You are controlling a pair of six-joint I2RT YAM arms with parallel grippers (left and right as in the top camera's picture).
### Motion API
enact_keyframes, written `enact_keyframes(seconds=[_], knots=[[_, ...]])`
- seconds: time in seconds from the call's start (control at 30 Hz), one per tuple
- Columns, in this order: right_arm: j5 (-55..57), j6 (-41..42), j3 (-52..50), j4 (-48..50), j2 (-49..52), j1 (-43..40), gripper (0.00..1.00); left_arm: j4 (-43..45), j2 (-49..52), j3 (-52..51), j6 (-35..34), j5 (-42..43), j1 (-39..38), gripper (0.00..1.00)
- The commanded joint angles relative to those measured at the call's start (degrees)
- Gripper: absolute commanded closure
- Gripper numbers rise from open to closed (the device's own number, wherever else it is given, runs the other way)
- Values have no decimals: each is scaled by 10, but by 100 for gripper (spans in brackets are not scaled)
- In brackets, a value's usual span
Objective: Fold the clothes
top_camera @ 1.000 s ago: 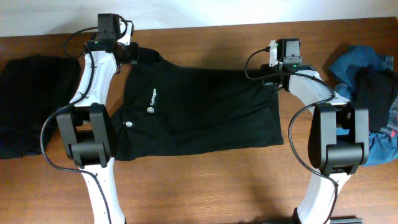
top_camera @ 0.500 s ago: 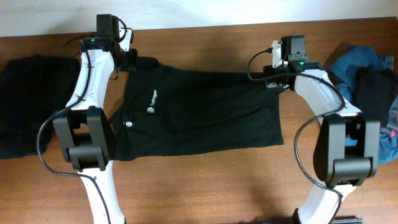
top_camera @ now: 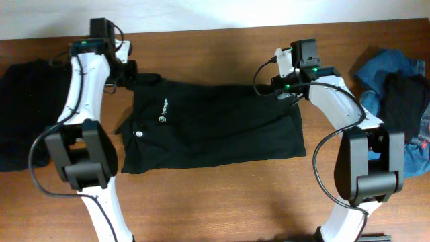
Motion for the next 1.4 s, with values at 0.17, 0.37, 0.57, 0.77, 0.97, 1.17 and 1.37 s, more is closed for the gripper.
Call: enact_keyframes(seconds=[0.17,0.37,0.57,0.77,0.97,1.17,1.37], knots=[[-5,-10,7,-33,-14,-2,96,-64,-43,11,-6,78,7,100],[2,-7,8,-52,-14,-2,96,-104,-43,11,-6,78,6,100],[1,9,8,-94,-14,-2,96,-143,-43,11,-9,78,6,100],[2,9,7,-140,-14,-2,96,-173,-43,11,-19,78,6,100],[2,9,7,-169,-14,-2,96,-205,-43,10,-20,76,6,100],[2,14,7,-187,-14,-2,96,-220,-43,-7,-41,68,6,100],[2,24,7,-207,-14,-2,96,-219,-43,-55,-48,65,6,100]])
